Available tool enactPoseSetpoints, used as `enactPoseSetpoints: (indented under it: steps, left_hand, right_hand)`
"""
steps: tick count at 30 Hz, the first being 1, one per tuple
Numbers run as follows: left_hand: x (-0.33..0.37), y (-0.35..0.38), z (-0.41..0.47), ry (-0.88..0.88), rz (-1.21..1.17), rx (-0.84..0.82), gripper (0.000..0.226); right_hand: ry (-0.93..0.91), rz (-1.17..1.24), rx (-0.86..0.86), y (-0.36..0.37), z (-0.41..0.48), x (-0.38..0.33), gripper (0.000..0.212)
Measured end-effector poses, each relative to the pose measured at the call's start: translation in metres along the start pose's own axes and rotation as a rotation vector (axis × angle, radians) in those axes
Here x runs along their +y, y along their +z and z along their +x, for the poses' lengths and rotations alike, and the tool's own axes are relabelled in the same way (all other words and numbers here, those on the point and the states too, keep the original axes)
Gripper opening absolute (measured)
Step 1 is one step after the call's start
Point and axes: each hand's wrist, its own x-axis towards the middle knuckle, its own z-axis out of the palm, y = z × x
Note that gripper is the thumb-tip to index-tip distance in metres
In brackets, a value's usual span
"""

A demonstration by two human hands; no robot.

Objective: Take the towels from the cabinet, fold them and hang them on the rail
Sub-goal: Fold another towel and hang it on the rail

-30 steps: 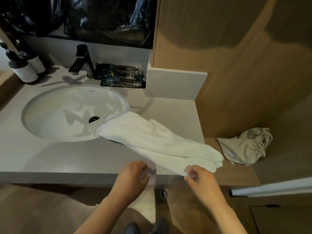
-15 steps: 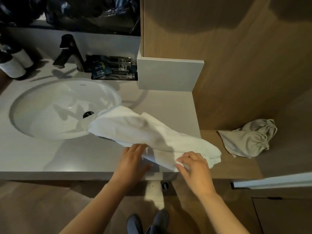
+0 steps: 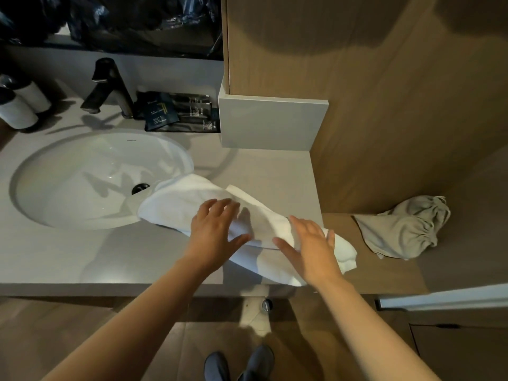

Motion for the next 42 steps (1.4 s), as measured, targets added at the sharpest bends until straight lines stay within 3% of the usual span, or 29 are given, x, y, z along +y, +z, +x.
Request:
enactPoseSetpoints:
  steps: [4,7,14,20,24,27,32,39,42]
  left_hand:
    - [0.000,0.004,0.011,-0.122,0.148,-0.057,0.053]
    - [-0.005,0.009,0.007,-0.171,0.202,-0.055,0.059]
    - [-0.012,0.015,0.001,-0.159,0.151,-0.029,0.059]
    - [-0.014,0.012,0.005,-0.165,0.083,-0.047,0.055]
    - [-0.018,0.007,0.006,-0.165,-0.014,-0.046,0.048]
    - [-0.020,-0.001,0.006,-0.139,-0.104,-0.008,0.039]
    - [-0.022,-0.032,0.017,-0.102,-0.276,0.144,0.030]
    - [-0.015,-0.082,0.048,-0.031,-0.242,0.308,0.054]
    - [-0.010,-0.100,0.061,-0.062,-0.378,0.306,0.056]
  right_hand:
    - [0.030,0.034,0.065,0.003,0.004,-0.002,0.038]
    - [0.015,0.058,0.085,0.004,0.003,-0.006,0.031]
    - [0.033,0.301,-0.101,-0.004,0.040,-0.032,0.025]
    - [0.162,0.340,-0.202,-0.003,0.075,-0.054,0.036]
    - [0.150,0.379,-0.244,-0.005,0.081,-0.058,0.045]
    - [0.093,0.398,-0.176,-0.011,0.078,-0.059,0.042]
    - [-0.062,0.388,0.102,-0.040,0.069,-0.065,0.028]
    - [-0.316,0.308,0.352,-0.100,0.060,-0.097,0.023]
    - [-0.388,0.354,0.350,-0.110,0.046,-0.102,0.022]
